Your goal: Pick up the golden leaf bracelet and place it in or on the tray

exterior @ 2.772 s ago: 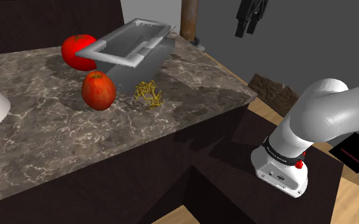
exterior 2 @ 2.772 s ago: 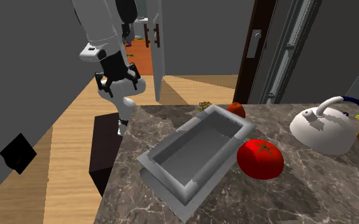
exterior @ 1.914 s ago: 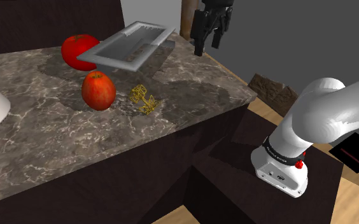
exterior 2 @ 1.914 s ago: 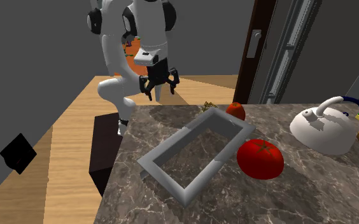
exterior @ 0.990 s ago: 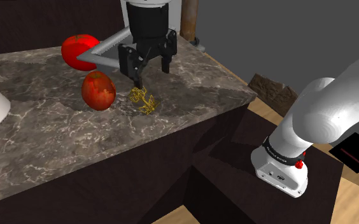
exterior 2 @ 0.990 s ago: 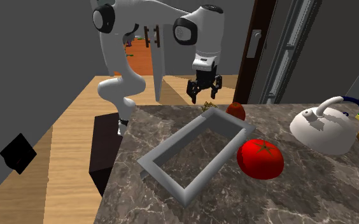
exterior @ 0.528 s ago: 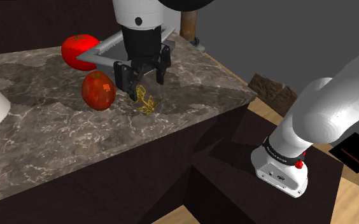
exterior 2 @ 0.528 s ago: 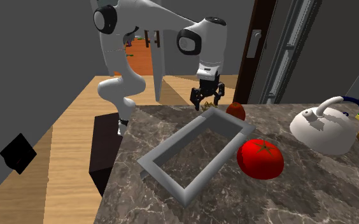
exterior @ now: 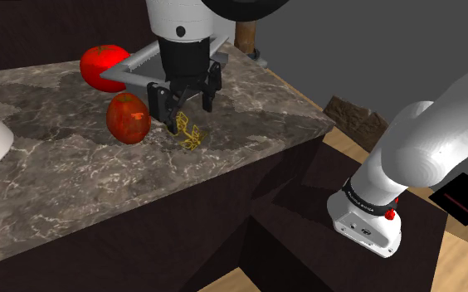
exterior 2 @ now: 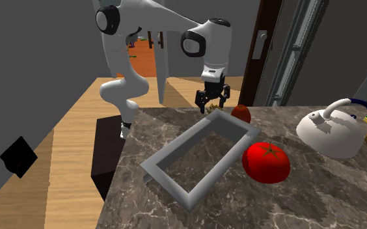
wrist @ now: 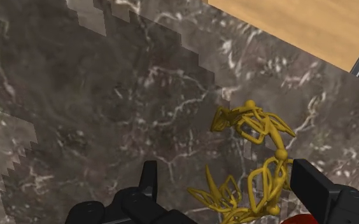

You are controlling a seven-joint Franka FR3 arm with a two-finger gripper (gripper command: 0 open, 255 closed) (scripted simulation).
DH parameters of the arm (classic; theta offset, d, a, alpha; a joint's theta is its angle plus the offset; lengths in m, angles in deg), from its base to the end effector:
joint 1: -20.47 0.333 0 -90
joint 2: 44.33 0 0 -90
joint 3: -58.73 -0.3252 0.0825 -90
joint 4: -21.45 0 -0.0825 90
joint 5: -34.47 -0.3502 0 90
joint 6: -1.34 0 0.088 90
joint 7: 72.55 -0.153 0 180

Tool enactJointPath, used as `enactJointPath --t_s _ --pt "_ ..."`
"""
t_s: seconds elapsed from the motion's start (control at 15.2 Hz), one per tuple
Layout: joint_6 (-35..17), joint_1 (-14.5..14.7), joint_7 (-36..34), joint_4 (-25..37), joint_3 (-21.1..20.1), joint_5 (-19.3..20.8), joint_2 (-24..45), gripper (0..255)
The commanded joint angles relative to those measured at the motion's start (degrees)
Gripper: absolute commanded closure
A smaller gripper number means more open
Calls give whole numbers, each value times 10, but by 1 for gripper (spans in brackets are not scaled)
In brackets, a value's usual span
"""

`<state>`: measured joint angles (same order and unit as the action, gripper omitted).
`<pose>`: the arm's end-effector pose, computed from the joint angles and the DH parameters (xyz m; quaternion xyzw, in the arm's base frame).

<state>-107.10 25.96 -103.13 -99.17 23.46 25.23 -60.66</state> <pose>0.3220 0.3251 0.4892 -0.9984 -0.0555 -0.0134 0.0036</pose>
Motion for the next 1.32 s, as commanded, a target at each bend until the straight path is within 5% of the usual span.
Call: enactJointPath --t_s 0.0,0.07,0.59,1.25 --pt "4 -2 -1 -4 0 3 5 0" --pt "4 -2 -1 -5 0 3 4 255" --pt "-1 4 -7 -13 -5 -3 -3 255" --pt "74 -23 4 61 -7 -1 -3 255"
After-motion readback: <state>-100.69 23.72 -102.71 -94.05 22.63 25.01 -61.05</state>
